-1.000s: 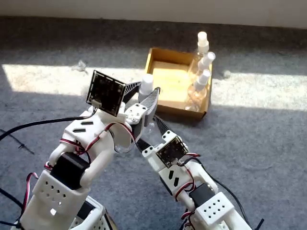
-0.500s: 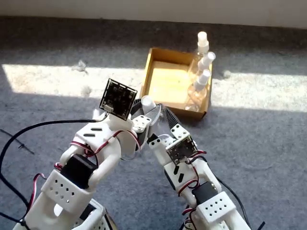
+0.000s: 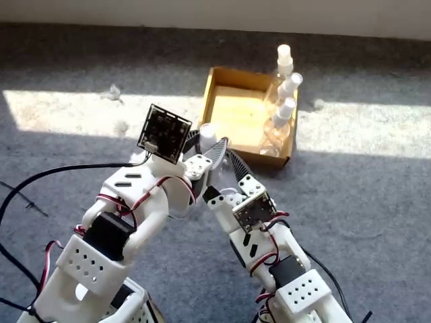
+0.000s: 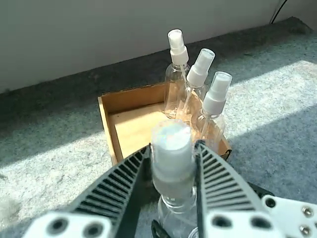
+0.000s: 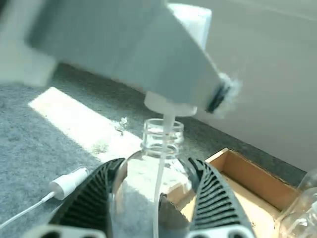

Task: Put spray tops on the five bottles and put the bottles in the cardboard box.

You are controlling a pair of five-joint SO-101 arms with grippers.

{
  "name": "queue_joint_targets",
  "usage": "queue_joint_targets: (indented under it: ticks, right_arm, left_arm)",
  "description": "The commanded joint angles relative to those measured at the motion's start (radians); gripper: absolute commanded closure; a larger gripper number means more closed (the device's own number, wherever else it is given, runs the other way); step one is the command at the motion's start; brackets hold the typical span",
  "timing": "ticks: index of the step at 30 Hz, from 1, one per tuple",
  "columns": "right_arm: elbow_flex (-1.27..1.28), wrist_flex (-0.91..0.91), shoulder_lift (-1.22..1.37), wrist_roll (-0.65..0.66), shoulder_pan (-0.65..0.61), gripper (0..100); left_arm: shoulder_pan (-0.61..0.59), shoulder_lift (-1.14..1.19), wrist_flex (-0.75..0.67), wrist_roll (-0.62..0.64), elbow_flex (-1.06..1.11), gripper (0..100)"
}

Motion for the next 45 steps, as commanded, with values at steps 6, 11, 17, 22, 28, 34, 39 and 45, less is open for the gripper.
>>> queue_joint_targets:
  ticks: [6, 11, 17, 22, 28, 34, 39, 45]
  right_arm:
    - [0.137, -0.022, -0.007, -0.002, -0.007, 99.4]
    - [0.136, -0.021, -0.007, -0.002, -0.007, 99.4]
    - [0.136, -0.021, -0.005, -0.002, -0.007, 99.4]
    - [0.134, -0.001, -0.005, -0.002, -0.007, 99.4]
    - [0.134, -0.001, -0.005, -0.002, -0.007, 99.4]
    - [0.134, -0.001, -0.005, -0.002, -0.007, 99.4]
    - [0.134, -0.001, -0.005, -0.002, -0.007, 99.4]
    - [0.134, -0.001, -0.005, -0.002, -0.007, 99.4]
  left_arm:
    - [0.016, -0.01, 0.101, -0.012, -0.11, 81]
    - [-0.048, -0.01, 0.114, -0.011, -0.179, 81]
    - [-0.076, -0.002, 0.115, -0.014, -0.298, 81]
    - [-0.079, -0.001, 0.112, -0.018, -0.259, 81]
    - [-0.202, -0.001, 0.071, -0.018, -0.183, 81]
    - [-0.202, -0.004, 0.06, -0.018, -0.122, 81]
    - [-0.171, -0.008, 0.06, -0.044, -0.077, 81]
    - [-0.159, -0.008, 0.06, -0.081, 0.021, 81]
